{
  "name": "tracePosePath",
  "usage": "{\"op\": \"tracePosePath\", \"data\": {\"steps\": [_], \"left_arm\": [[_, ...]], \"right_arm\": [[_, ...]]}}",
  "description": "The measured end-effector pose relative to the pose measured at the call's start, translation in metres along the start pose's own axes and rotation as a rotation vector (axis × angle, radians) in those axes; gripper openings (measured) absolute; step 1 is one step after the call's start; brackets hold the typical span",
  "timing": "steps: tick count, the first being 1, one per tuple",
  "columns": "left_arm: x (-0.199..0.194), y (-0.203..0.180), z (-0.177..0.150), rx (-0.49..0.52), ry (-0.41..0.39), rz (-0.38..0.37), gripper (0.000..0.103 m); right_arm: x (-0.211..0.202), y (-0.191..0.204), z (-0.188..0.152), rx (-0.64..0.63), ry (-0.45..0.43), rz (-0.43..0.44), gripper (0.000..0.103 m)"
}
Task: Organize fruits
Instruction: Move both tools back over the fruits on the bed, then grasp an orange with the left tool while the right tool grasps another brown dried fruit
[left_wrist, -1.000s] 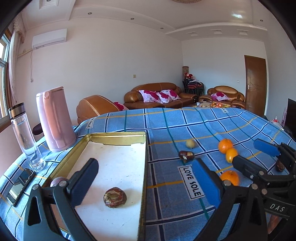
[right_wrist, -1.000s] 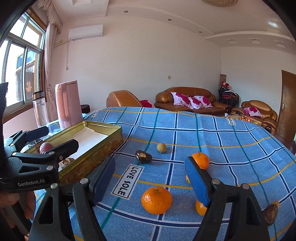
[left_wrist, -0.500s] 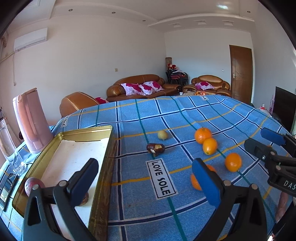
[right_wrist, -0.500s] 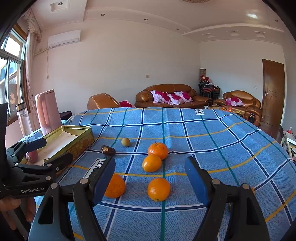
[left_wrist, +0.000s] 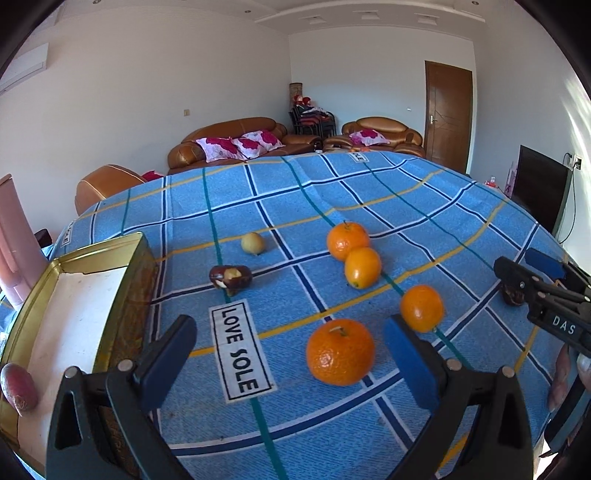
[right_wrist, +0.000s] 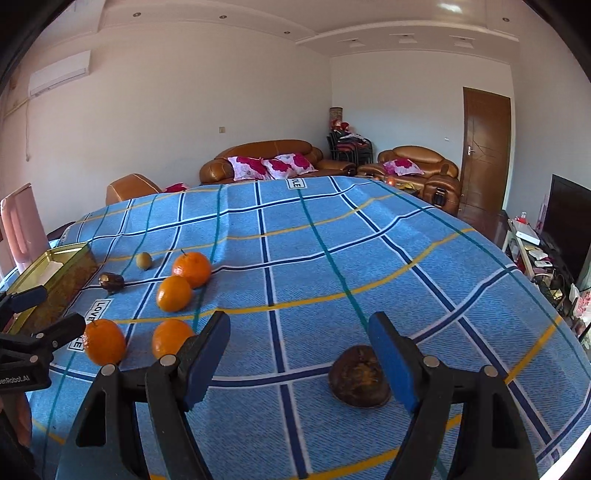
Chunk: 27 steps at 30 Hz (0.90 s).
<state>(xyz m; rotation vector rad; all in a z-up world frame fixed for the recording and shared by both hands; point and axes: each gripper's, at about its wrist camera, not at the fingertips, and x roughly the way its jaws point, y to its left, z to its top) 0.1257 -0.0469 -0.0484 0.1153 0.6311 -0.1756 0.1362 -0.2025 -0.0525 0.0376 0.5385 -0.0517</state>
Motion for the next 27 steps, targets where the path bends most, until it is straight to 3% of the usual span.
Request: {"op": "tracePosePath", "data": {"steps": [12,15,27], "left_arm": [[0.022,-0.015,0.002,0.053,0.103,-0.056,0.098],[0.029,-0.011,0.002,0.035,0.129,-0.069,0.092],[0.041,-0.009,0.000,0.025,0.187,-0.079,0.081]], "right_arm": [[0.016,-0.018,-0.004,0.009,0.127,0.000,0.072],[0.017,-0.023,-0.005,0.026,0.143,0.009,0.071],[0.029,-0.031,-0.007,0.070,0.209,0.048,0.054]]}}
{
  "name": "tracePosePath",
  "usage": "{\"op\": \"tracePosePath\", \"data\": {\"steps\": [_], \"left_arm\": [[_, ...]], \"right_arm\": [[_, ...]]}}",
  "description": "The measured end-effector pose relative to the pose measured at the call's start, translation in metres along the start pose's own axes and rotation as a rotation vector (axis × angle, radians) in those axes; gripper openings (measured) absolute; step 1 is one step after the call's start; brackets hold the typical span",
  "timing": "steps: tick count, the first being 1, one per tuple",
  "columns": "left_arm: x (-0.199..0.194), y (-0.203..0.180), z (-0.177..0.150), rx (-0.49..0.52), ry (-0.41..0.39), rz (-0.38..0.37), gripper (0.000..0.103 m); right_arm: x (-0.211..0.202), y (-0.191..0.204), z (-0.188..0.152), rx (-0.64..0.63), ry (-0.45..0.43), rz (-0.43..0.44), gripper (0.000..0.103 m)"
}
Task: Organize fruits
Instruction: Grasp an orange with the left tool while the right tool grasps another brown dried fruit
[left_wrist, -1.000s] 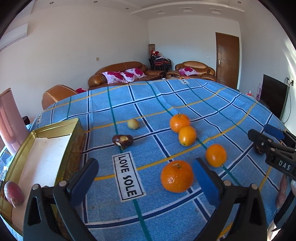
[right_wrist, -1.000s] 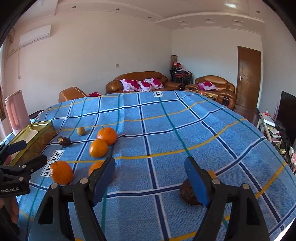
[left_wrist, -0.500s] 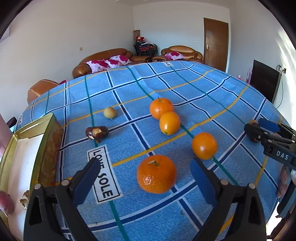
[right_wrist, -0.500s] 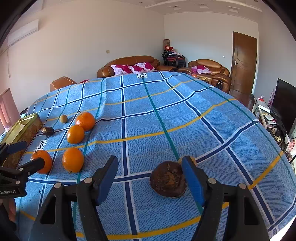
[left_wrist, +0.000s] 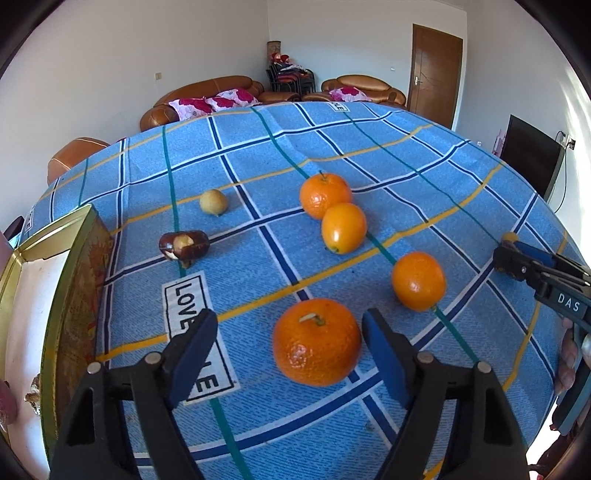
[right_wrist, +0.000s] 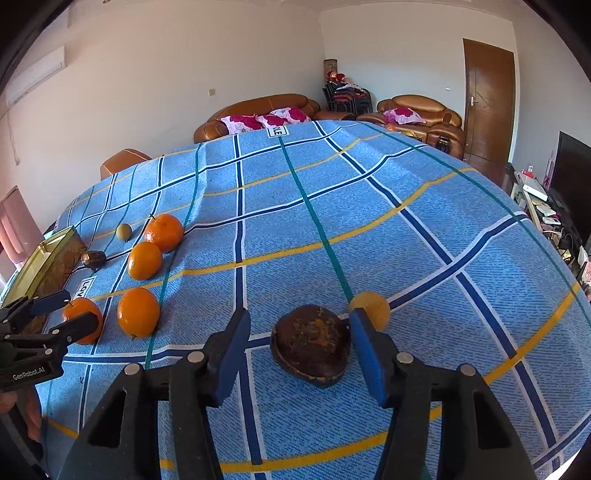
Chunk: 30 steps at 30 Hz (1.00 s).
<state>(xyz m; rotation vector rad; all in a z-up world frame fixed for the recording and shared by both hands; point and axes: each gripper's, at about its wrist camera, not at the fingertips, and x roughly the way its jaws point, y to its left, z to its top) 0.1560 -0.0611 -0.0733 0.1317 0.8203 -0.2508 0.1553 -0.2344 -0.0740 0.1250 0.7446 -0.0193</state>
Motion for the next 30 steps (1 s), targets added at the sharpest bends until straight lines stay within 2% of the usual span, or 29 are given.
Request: {"op": "tracePosePath", "data": {"steps": [3,5,7,10,20,30], "left_arm": [[0.002,0.002,0.000,-0.011,0.011,-0.006,0.081],[0.004,0.004,0.000,-0.015,0.019,-0.016,0.076],[0.005,0.003,-0.001,-0.014,0.029,-0.029,0.060],[0.010,0.005,-0.001,-0.024,0.054,-0.058,0.049],[0.008,0.007,-0.002,-0.034,0.043,-0.105,0.048],[-0.003,0.009,-0.002,-0.041,-0.014,-0.092,0.048]], "right_arm": [[0.007,-0.003,0.000,0.019,0.044,0.040,0.048],[0.009,-0.001,0.000,0.007,0.054,0.045,0.047],[0.010,0.002,0.000,-0.010,0.056,0.034,0.047],[0.012,0.008,0.000,-0.039,0.065,0.028,0.047],[0.009,0.023,-0.003,-0.140,0.059,0.007,0.047],[-0.007,0.030,-0.007,-0.192,-0.031,0.023,0.047]]}}
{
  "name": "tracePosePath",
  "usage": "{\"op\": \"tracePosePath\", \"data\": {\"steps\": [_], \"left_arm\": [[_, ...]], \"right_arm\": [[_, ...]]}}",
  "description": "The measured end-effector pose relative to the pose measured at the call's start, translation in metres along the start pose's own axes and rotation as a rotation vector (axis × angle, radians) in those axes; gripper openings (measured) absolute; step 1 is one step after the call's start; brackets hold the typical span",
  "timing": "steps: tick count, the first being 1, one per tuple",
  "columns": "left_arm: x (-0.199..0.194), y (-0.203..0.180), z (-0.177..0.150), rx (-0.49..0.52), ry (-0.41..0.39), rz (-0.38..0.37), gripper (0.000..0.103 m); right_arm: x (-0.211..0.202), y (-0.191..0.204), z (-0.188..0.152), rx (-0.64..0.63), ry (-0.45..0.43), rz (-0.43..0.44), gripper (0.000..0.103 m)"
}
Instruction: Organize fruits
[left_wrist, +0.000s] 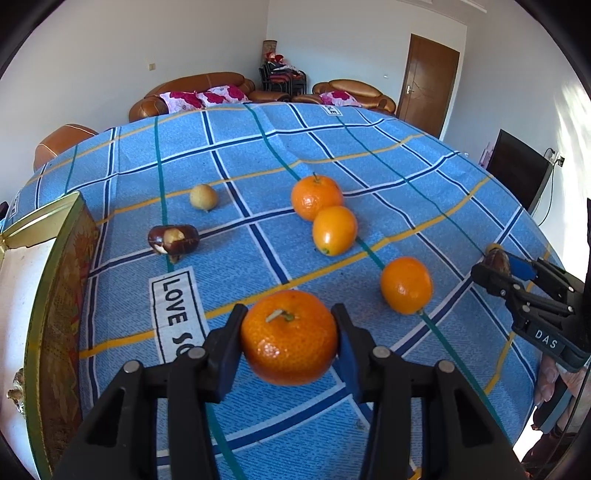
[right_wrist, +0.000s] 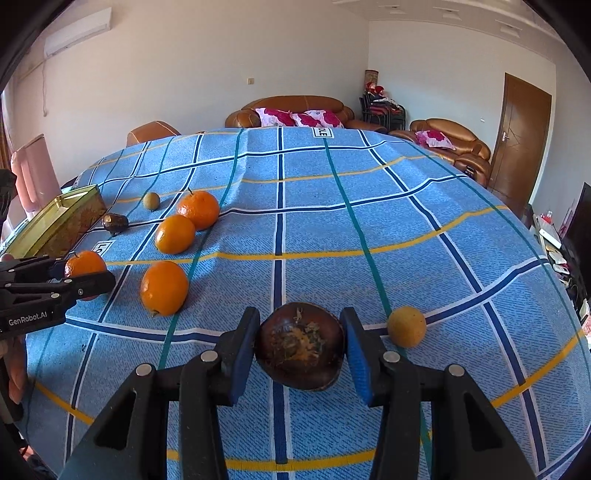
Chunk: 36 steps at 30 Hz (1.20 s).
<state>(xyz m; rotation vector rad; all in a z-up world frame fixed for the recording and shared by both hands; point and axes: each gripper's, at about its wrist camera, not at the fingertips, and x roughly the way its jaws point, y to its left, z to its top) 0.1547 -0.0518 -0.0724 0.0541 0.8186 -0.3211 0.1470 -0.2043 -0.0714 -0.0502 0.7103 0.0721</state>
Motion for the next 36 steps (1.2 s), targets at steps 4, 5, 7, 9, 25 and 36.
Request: {"op": "tracePosePath", "data": {"steps": [4,5,7,9,25,36], "left_arm": [[-0.005,0.001,0.000,-0.004,-0.028,0.010,0.048],[-0.007,0.001,0.000,-0.004,-0.035,0.012,0.048],[-0.010,0.001,0.000,-0.005,-0.052,0.017,0.048],[-0.013,0.001,0.000,-0.005,-0.073,0.023,0.048],[-0.035,-0.002,-0.003,0.006,-0.193,0.066,0.048],[-0.050,-0.004,-0.007,0.008,-0.276,0.091,0.048]], "right_arm": [[-0.005,0.001,-0.001,-0.010,-0.032,0.010,0.047],[-0.007,0.002,-0.001,-0.012,-0.040,0.013,0.047],[-0.009,0.002,-0.002,-0.015,-0.055,0.014,0.047],[-0.012,0.004,-0.002,-0.023,-0.074,0.020,0.047],[-0.024,0.005,-0.006,-0.039,-0.160,0.044,0.047],[-0.033,0.007,-0.010,-0.059,-0.224,0.055,0.047]]}}
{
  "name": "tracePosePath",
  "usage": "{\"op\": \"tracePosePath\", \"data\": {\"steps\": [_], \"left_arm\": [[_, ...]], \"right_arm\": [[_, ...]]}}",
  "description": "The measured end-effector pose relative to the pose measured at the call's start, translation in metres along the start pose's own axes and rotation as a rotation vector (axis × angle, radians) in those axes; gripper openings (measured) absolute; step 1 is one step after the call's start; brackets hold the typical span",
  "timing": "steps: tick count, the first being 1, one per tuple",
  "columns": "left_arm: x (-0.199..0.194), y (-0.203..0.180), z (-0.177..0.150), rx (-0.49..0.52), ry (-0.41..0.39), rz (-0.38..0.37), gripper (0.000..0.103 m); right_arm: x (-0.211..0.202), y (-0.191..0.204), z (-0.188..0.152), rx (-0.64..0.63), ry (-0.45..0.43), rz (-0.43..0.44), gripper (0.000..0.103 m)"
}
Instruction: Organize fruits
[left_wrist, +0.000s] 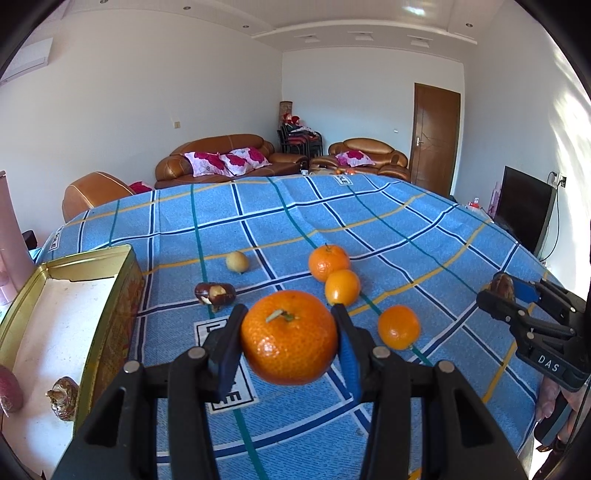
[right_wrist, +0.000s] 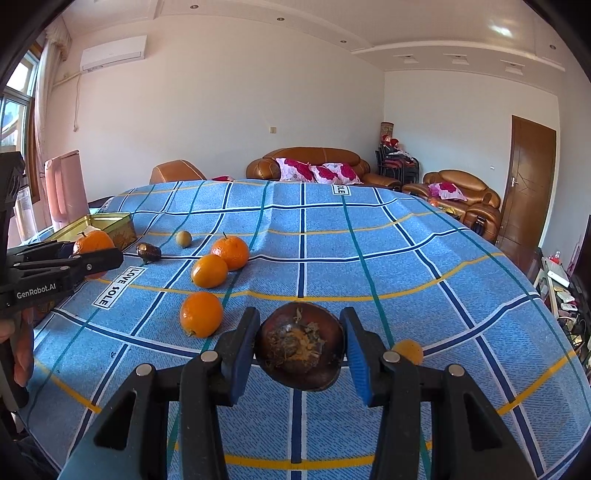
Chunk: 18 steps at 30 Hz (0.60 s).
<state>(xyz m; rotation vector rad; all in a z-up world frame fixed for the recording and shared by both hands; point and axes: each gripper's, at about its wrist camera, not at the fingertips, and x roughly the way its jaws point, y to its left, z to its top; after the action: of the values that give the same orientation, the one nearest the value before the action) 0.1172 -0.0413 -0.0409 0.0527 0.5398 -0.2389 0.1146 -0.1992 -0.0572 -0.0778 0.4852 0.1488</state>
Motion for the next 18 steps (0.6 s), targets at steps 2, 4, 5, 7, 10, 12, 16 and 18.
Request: {"op": "tracePosePath", "data": {"steps": [2,4,5,7,10,12,16,18], "left_arm": [[-0.003,0.000,0.000,0.001,-0.017,0.006,0.048],[-0.007,-0.001,-0.001,0.001,-0.035,0.011,0.048],[-0.009,0.000,0.000,0.000,-0.044,0.015,0.048],[-0.012,0.000,0.000,-0.003,-0.062,0.020,0.048],[-0.016,0.001,0.000,-0.005,-0.083,0.028,0.048],[-0.018,0.001,0.000,-0.005,-0.096,0.031,0.048],[-0.023,-0.001,-0.001,0.000,-0.121,0.037,0.048],[-0.026,-0.002,-0.002,0.004,-0.136,0.042,0.048]], "right_arm": [[-0.002,0.000,0.000,-0.002,-0.012,0.004,0.047],[-0.005,-0.001,-0.001,-0.003,-0.024,0.008,0.047],[-0.006,-0.001,-0.001,-0.004,-0.030,0.009,0.047],[-0.008,0.000,-0.001,-0.006,-0.044,0.010,0.047],[-0.010,0.001,-0.001,-0.011,-0.063,0.012,0.047],[-0.012,0.001,-0.002,-0.014,-0.073,0.012,0.047],[-0.016,0.002,-0.003,-0.020,-0.103,0.017,0.047],[-0.018,0.002,-0.004,-0.024,-0.117,0.021,0.047]]}}
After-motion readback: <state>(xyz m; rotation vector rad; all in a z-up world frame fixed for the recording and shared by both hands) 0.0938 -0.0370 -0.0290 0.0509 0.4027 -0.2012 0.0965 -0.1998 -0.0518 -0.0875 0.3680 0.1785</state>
